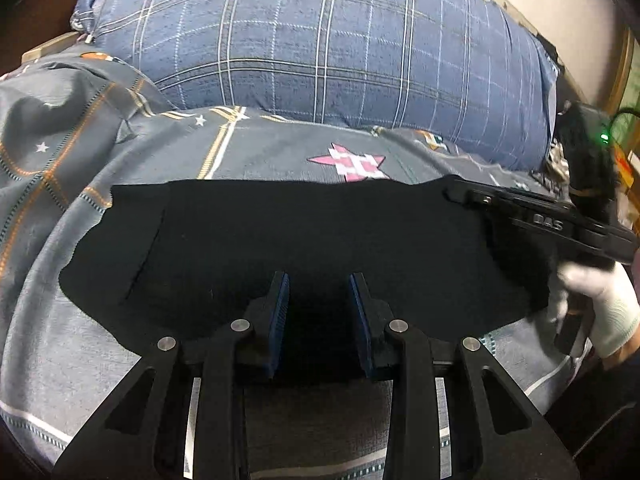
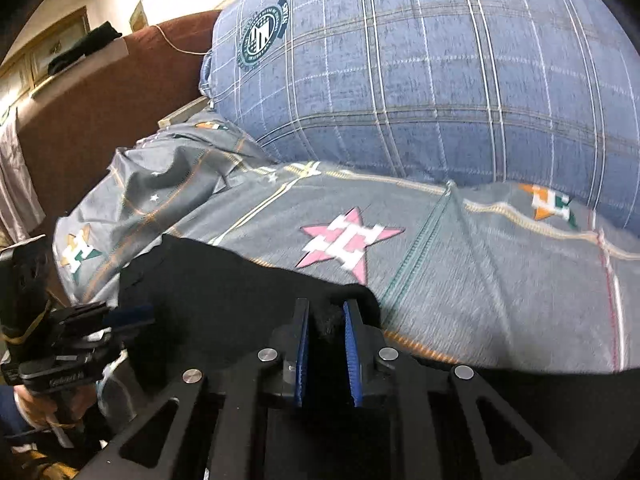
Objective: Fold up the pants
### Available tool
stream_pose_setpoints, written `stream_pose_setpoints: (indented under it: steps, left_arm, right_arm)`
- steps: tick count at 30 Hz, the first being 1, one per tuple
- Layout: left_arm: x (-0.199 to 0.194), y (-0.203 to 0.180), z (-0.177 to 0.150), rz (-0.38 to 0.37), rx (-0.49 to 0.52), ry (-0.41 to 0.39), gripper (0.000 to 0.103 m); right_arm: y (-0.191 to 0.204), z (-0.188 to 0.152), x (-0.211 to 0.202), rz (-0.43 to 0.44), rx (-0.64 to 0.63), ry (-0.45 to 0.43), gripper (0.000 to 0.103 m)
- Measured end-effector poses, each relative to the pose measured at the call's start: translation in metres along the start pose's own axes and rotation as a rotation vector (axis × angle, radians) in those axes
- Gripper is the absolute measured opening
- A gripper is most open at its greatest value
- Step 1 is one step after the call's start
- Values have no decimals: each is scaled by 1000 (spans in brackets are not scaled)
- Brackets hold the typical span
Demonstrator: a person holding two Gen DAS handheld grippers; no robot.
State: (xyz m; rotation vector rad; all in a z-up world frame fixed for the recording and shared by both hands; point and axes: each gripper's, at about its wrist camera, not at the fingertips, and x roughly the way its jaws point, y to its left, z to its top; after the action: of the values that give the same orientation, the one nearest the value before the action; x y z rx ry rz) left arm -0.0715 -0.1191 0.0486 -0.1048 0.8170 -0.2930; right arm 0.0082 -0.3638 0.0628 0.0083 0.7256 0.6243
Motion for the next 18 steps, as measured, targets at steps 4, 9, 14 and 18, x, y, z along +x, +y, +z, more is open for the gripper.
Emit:
stream_pose_setpoints:
  steps: [4, 9, 14, 18]
  left_arm:
    - [5, 1, 2, -4, -8, 7, 30]
    - [2, -4, 3, -42, -5, -3, 30]
    - [-6, -21, 7, -213, -7, 11, 58]
    - [-9, -57, 13, -297, 52, 25, 60]
  right_arm:
    - [-12, -12, 24, -49, 41, 47, 15]
    - [-17, -16, 3, -32, 84, 15, 41]
    - [-34, -45, -69, -100, 141, -48, 43]
    - [-75, -95, -134, -225, 278, -74, 44]
